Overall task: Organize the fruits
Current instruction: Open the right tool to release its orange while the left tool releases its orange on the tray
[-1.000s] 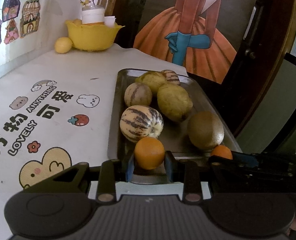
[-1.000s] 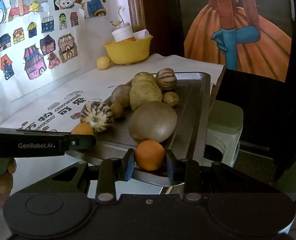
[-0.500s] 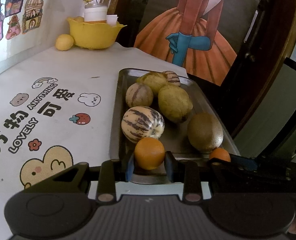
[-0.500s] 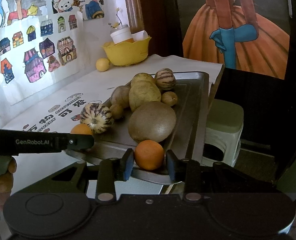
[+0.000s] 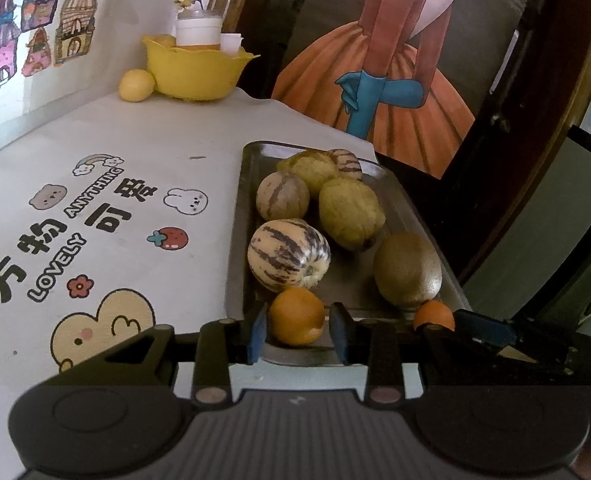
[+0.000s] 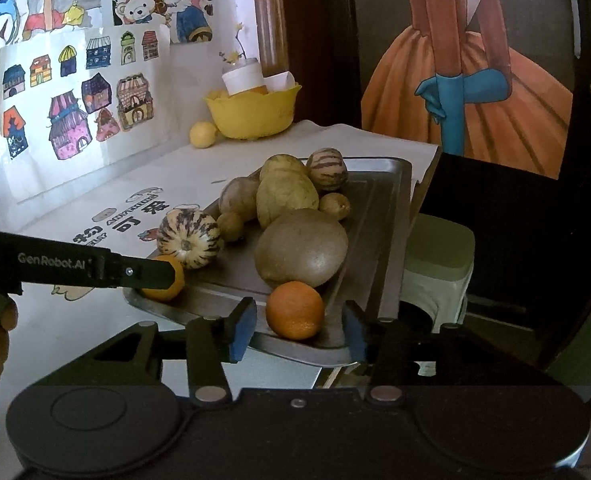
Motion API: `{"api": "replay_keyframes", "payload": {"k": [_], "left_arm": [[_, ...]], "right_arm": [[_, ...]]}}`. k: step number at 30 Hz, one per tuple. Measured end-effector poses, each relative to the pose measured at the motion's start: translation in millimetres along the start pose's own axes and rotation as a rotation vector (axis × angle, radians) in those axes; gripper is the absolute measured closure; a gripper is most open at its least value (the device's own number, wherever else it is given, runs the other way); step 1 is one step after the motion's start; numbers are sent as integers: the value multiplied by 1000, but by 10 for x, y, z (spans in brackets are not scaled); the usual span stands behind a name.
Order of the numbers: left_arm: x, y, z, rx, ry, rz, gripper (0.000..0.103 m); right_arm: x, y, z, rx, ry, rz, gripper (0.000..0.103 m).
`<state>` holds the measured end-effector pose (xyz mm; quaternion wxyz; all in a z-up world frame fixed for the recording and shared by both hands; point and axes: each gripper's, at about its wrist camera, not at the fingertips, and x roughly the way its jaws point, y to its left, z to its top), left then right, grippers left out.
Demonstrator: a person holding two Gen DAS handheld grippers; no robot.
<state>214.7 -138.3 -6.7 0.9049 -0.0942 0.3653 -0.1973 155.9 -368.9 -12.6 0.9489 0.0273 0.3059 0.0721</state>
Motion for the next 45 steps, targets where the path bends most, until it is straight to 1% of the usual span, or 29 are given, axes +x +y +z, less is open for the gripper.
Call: {"api": "replay_keyframes", "payload": {"k": [3, 5, 10, 11, 15, 18, 21, 23, 27, 29, 31, 33, 35, 45], "left_arm": [[-22, 5, -4, -2, -7, -1, 61], [-37, 1, -2, -3, -11, 3, 54], [-57, 21, 2, -14, -12, 8, 53], [-65, 32, -1, -18, -13, 10, 51], [-100, 69, 0, -41, -20, 13, 47], [-148, 88, 12, -53, -32, 15, 41], [-213, 115, 18, -65, -50, 20, 34], [-261, 142, 23, -74, -64, 27, 27], [-347, 178, 22, -85, -89, 43, 18], [-379, 192, 26, -91, -97, 49, 8], [-423, 204, 24, -105, -116, 56, 1], [-461, 216, 23, -113, -131, 60, 1], [-480, 225, 28, -117, -132, 67, 1], [-518, 283, 2, -131, -134, 95, 1]], "right_arm": [[-7, 14, -4, -5, -4, -1, 47], [-12, 38, -11, -15, -8, -4, 44], [-23, 61, -27, -23, -18, -13, 42], [-25, 63, -30, -23, -20, -13, 42], [-40, 64, -53, -11, -33, -4, 38], [-50, 79, -58, -7, -40, -6, 34], [-74, 102, -67, 3, -53, -12, 29], [-88, 114, -71, 6, -58, -12, 25], [-108, 147, -84, 7, -63, -9, 19], [-120, 160, -91, 11, -67, -9, 16], [-136, 164, -96, 20, -71, -8, 16], [-162, 162, -101, 33, -83, -13, 14], [-181, 162, -104, 46, -93, -16, 11], [-234, 186, -93, 76, -129, -24, 1]]}}
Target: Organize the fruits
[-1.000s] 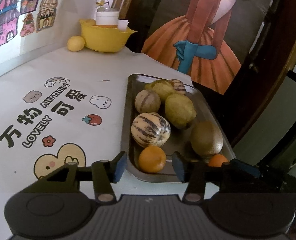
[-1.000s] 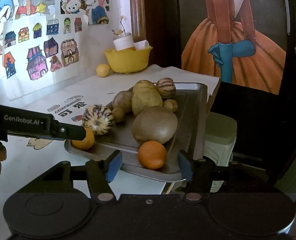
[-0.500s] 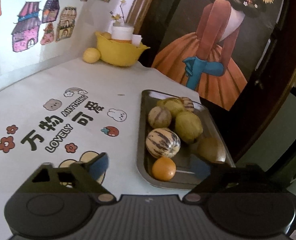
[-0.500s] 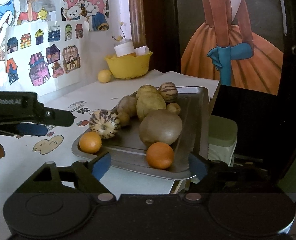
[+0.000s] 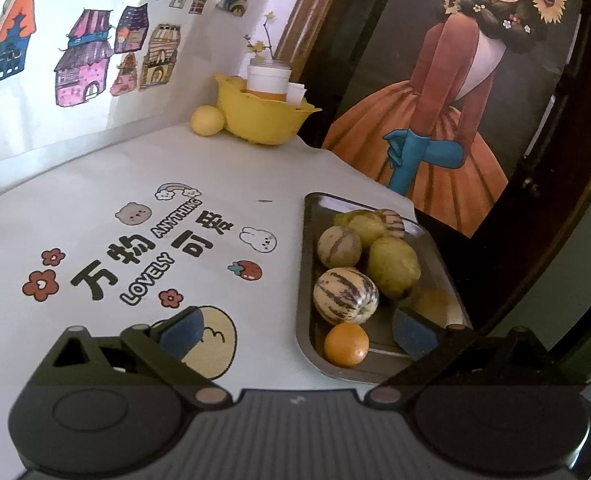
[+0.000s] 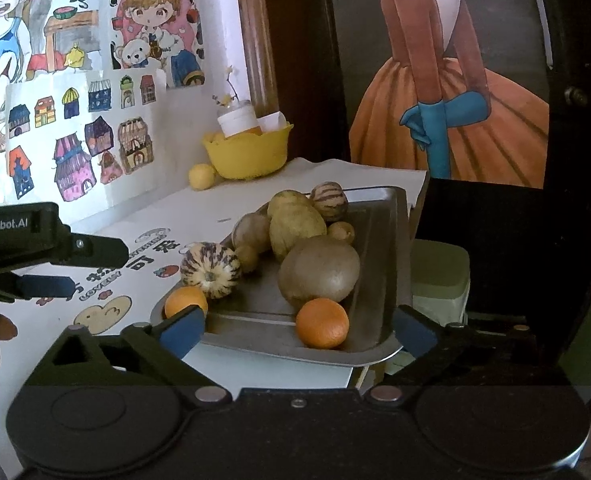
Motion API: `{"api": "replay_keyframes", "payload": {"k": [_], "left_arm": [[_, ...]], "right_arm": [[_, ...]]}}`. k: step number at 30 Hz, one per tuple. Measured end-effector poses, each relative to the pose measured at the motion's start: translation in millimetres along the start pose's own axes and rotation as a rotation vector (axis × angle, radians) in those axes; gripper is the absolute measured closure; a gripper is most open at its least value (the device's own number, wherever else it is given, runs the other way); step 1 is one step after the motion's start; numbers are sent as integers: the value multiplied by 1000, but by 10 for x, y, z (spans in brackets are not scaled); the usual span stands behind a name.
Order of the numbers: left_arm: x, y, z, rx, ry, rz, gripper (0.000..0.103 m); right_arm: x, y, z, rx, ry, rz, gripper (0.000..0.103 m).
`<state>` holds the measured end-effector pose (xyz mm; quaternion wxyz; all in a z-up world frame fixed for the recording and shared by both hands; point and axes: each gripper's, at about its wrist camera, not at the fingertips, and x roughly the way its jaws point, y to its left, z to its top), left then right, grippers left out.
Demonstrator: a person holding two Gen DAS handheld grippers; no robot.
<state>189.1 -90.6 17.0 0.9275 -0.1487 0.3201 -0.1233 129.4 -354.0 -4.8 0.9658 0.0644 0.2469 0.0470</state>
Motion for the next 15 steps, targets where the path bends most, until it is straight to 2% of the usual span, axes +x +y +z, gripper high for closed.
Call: {"api": "replay_keyframes", "payload": {"k": [15], "left_arm": [[-168, 102, -65, 28, -61, 55, 0]], "right_arm": [[-92, 90, 7, 24, -43, -30, 1]]}}
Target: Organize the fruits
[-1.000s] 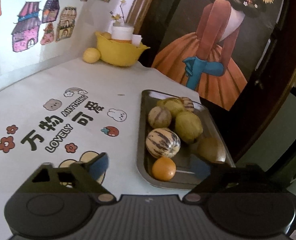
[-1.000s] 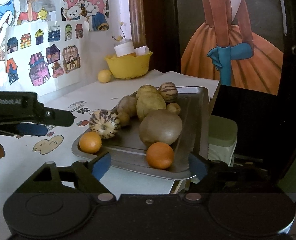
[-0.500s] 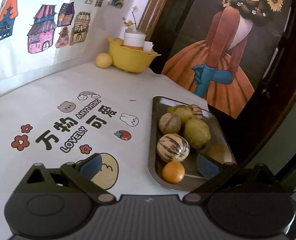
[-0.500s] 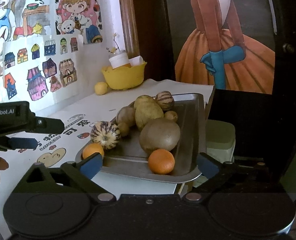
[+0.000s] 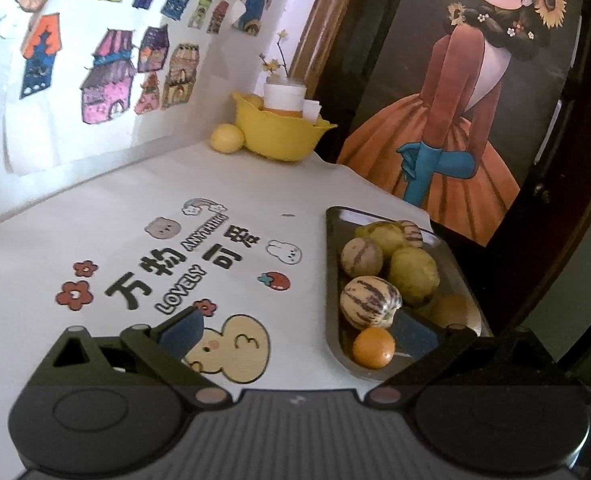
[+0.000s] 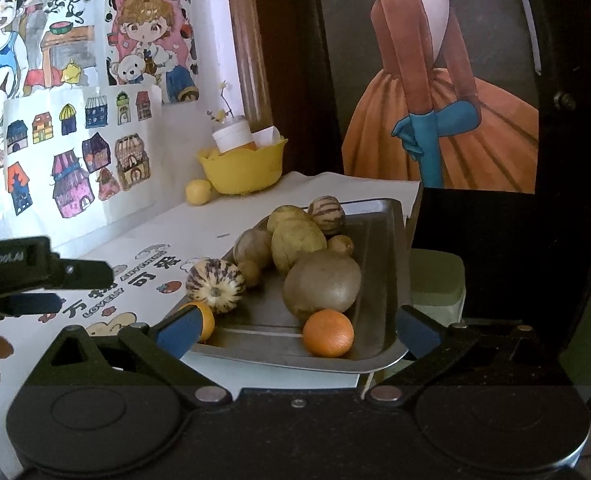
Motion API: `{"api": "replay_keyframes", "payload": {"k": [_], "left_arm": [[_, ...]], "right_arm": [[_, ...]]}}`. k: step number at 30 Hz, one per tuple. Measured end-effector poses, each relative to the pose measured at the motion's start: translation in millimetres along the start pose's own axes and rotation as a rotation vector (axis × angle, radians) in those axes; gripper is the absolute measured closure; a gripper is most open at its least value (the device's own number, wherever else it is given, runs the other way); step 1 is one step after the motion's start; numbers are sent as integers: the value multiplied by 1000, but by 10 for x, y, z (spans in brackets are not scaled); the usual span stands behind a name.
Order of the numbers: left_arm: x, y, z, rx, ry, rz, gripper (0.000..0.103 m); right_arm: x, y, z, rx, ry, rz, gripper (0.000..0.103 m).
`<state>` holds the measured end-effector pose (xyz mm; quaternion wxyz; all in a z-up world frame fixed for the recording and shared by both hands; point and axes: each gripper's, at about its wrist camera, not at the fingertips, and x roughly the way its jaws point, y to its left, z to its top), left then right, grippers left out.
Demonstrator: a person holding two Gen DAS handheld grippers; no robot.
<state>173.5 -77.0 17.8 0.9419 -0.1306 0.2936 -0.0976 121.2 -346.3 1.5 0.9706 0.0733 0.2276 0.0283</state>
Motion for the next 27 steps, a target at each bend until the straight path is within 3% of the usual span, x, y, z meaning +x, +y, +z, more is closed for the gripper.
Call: {"api": "replay_keyframes", "payload": {"k": [14, 27], "left_arm": [[-298, 60, -152, 76, -91, 55, 0], [-473, 297, -268, 44, -132, 101, 0]], "right_arm": [[-227, 263, -53, -66, -101, -58, 1], [-325, 378, -177, -54, -125, -132, 1]]}}
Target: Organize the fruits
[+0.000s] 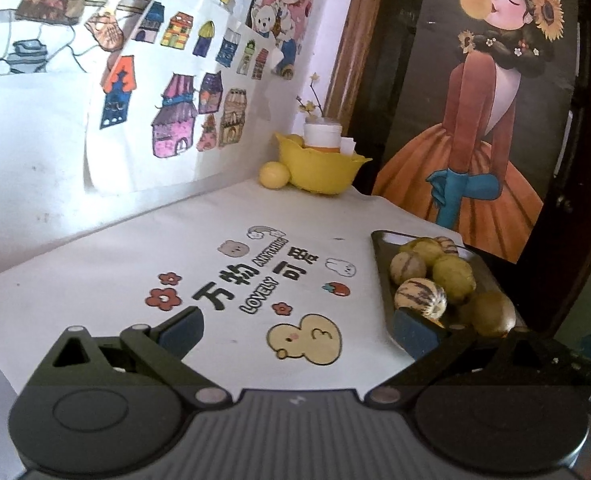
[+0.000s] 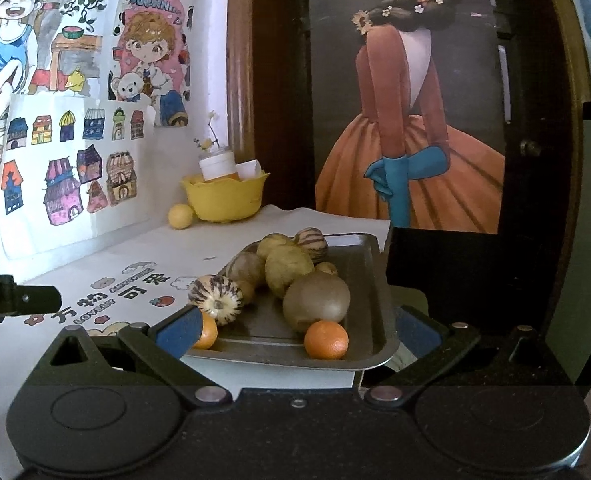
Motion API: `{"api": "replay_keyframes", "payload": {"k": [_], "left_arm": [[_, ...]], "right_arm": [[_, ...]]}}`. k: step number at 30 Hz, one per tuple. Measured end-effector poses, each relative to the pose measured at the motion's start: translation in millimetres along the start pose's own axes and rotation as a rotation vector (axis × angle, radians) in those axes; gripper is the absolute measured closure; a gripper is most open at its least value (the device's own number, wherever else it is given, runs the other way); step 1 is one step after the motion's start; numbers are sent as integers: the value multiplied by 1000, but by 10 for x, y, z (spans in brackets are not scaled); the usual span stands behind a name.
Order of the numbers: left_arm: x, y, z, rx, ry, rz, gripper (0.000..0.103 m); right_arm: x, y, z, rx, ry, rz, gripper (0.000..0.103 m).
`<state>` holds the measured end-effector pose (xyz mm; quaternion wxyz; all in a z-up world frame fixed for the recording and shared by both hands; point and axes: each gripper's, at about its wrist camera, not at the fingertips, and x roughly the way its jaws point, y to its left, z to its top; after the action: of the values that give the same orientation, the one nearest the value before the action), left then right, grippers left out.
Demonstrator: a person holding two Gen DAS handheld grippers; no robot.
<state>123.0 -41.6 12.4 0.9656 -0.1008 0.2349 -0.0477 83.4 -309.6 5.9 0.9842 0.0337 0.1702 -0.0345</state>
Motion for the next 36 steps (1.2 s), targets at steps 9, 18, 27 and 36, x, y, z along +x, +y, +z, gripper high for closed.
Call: {"api": "replay_keyframes", "payload": {"k": [9, 18, 27, 36], "left_arm": [[-125, 180, -125, -13, -36, 13, 0], [-249, 260, -207, 6, -74, 18, 0], [-354, 309, -274, 30, -77, -9, 0], [-476, 275, -416, 87, -72, -9, 0]], "right_arm": [[-159, 109, -92, 36, -41, -21, 1], [-307, 165, -147, 23, -101, -45, 1], [-513, 271, -249, 7, -101, -18, 1], [-728, 241, -359, 41, -126, -37, 1]]}}
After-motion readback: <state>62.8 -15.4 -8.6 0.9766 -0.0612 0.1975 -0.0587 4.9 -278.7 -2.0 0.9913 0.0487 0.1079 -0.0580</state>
